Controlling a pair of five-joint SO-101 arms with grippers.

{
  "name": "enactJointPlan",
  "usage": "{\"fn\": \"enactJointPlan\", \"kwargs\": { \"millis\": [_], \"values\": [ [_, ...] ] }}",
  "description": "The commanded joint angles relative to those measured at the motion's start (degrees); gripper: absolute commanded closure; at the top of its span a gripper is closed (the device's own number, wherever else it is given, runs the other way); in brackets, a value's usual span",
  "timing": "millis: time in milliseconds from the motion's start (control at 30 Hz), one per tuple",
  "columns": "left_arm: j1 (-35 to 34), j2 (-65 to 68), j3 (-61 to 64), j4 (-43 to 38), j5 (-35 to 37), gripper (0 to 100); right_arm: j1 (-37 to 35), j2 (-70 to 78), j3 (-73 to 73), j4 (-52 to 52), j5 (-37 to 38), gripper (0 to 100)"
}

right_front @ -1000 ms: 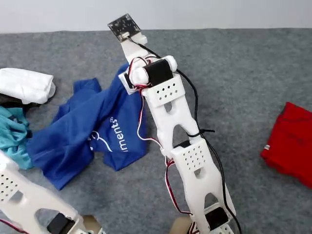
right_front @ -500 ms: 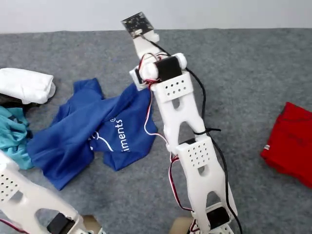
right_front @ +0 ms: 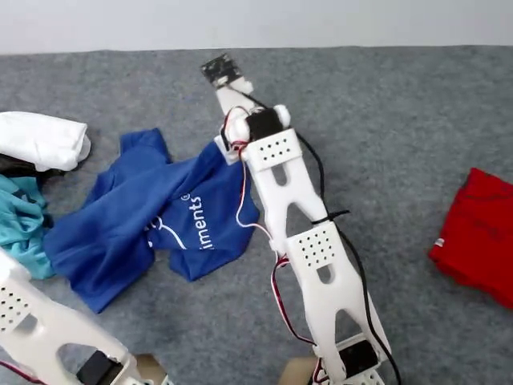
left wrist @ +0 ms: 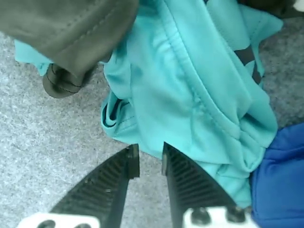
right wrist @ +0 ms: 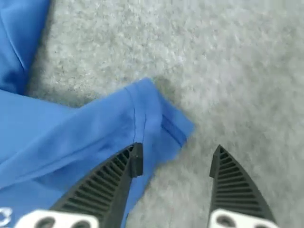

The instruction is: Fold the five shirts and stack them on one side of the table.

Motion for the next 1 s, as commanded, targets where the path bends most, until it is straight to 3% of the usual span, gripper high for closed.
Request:
{"fn": "enactJointPlan", "kwargs": {
  "millis": [0,267,433,967],
  "values": [
    [0.44,-0.62,-0.13,0.79,0.62,91,-0.92,1.01,-0.35,-4.79,4.22,77.1],
    [0.44,-0.53,-0.04,0.79,0.62,92,-1.36,6.11,-0.35,-9.80,11.96,78.7],
    [0.44,-0.53,1.71,0.09,0.62,92,-1.19,4.26,-3.16,-9.19,14.86,99.5],
    [1.14,-0.97,4.53,-0.53,2.55,92,-0.75,-14.11,-4.92,16.22,16.53,99.0]
  ]
}}
